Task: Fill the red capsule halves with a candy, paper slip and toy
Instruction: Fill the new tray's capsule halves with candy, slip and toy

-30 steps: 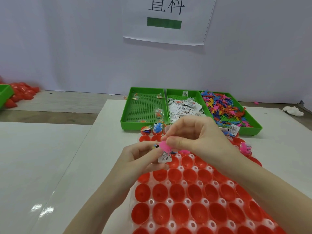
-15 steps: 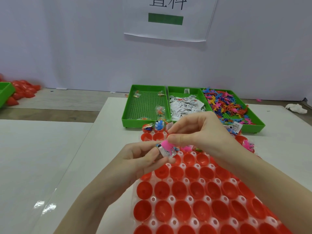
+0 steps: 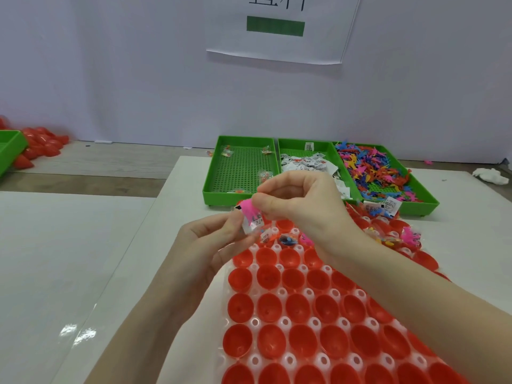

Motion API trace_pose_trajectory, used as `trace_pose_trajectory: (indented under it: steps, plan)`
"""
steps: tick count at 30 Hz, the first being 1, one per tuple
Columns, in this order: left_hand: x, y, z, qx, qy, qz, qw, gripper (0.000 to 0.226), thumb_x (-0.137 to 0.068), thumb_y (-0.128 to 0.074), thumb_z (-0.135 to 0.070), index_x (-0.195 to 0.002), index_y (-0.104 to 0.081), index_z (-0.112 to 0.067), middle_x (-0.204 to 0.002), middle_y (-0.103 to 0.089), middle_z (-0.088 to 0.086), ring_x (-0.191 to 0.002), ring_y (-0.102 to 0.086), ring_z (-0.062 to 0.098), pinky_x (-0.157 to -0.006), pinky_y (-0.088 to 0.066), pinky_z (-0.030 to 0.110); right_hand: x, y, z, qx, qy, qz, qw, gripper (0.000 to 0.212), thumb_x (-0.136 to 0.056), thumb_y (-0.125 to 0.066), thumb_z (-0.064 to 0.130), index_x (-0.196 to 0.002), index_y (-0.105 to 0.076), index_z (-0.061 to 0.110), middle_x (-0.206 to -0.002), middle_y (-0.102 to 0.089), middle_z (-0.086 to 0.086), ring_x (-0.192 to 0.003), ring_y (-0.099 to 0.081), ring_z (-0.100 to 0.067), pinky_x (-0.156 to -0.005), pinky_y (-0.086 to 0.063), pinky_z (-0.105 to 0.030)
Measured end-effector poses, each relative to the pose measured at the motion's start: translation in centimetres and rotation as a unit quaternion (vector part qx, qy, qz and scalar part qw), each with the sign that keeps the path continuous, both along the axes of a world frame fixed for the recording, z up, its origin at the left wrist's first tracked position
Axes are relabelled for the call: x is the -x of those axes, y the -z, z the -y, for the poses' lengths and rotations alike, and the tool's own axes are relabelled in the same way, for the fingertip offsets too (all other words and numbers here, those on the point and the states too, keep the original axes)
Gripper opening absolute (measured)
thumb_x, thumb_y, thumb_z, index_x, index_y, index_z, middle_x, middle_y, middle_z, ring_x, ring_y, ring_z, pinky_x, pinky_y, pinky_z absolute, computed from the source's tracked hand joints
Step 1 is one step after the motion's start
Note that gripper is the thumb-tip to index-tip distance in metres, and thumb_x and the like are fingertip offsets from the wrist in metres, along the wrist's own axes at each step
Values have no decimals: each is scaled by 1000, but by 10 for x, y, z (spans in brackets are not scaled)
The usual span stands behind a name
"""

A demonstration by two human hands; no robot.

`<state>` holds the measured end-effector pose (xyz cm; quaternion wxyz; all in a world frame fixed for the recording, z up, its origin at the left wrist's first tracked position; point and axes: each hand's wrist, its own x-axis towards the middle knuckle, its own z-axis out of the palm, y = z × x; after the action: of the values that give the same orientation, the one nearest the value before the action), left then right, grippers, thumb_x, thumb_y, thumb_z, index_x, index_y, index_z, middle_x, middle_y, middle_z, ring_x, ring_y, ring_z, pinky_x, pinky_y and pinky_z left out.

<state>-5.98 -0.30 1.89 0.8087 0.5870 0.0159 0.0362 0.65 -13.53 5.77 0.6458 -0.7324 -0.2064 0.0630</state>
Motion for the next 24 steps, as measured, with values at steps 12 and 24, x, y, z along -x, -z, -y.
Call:
trace_pose_trajectory:
  steps: [12,24]
  plan:
    - [-5,13,-17,-325,-37,-65,943,29,-57,-83,-2,-65,-69,-26,-57,-68,-4,-52,-63,2,-52,-47,11,-4,31,-2,236,-112,56,964,22,-71,-78,9,-92,-74,9,-63,-61,11,-49,-53,9,-55,-41,-5]
    - [-7,21,-34,-421,30,-121,898,16,-65,-81,-22,-55,-70,-30,-61,-69,-11,-53,-57,-3,-52,-43,12,5,44,-5,322,-121,187,920,18,-77,-72,19,-94,-74,18,-64,-50,21,-57,-50,8,-61,-42,-7]
